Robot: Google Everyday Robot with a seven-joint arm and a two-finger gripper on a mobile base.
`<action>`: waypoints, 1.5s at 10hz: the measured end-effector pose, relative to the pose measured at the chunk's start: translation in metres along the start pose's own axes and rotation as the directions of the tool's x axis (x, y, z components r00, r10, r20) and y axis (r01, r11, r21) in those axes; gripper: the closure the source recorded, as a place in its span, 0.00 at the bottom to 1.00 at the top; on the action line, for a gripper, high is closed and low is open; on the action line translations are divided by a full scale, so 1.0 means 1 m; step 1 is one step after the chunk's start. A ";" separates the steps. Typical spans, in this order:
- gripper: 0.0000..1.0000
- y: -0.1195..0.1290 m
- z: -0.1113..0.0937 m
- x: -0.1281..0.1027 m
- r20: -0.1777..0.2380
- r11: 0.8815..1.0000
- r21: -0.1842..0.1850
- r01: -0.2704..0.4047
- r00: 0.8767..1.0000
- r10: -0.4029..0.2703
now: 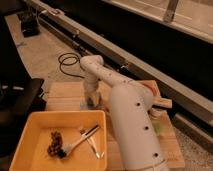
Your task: Wipe table surface with sponge
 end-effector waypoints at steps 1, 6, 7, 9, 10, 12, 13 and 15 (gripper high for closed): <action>1.00 0.004 -0.004 0.011 -0.025 1.000 -0.003 -0.021 0.999 0.021; 1.00 -0.012 -0.010 0.043 -0.050 0.993 0.092 -0.070 0.996 0.074; 1.00 -0.023 -0.012 0.039 -0.039 0.989 0.136 -0.062 0.997 0.068; 1.00 -0.039 -0.018 0.027 -0.001 0.973 0.223 -0.052 0.999 0.053; 1.00 -0.050 -0.020 0.014 0.023 0.966 0.255 -0.037 0.999 0.032; 1.00 -0.068 -0.017 -0.024 0.070 0.960 0.281 -0.001 0.997 -0.019; 1.00 -0.069 -0.014 -0.033 0.082 0.962 0.272 -0.001 0.996 -0.022; 1.00 -0.063 -0.009 -0.041 0.092 0.973 0.232 -0.009 0.996 -0.012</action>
